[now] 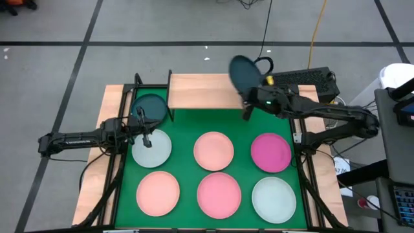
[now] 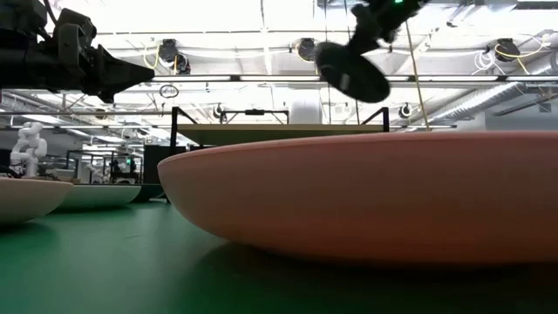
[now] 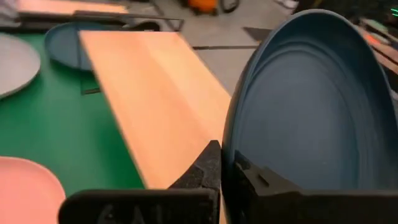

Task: Place and stack plates onto a shelf
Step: Put the right black plate on the shelf

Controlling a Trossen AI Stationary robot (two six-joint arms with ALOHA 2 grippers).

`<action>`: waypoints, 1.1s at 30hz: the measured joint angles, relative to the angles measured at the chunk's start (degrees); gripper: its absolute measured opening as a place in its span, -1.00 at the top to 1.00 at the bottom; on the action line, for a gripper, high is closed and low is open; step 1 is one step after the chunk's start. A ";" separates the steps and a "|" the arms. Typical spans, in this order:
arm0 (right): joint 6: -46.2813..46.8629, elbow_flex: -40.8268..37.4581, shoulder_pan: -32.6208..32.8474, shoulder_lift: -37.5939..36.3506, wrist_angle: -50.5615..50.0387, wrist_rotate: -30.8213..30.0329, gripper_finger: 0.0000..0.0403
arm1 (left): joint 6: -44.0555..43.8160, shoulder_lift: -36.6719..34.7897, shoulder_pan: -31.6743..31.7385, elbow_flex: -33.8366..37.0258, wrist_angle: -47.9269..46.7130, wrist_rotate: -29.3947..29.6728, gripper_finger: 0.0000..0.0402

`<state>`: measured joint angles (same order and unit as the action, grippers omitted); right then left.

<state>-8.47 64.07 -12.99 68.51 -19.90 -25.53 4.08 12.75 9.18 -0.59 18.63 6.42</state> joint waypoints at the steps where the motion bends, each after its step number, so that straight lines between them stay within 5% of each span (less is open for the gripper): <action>1: -0.76 1.22 0.00 2.23 -0.09 0.94 1.00 | 0.00 -0.01 0.00 0.00 0.01 0.01 0.93; 12: -4.43 5.70 -0.02 18.19 -4.92 3.27 1.00 | 0.00 0.00 0.01 0.01 0.00 0.00 0.93; 21: -4.08 5.75 -0.02 19.19 -5.61 3.09 0.98 | 0.00 0.00 0.01 -0.01 0.02 0.00 0.93; 33: -4.24 5.75 0.01 19.20 -4.57 3.38 0.63 | 0.00 0.00 0.01 -0.01 0.00 0.00 0.93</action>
<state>-12.71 69.82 -12.98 87.71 -24.47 -22.15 4.08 12.75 9.19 -0.60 18.63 6.42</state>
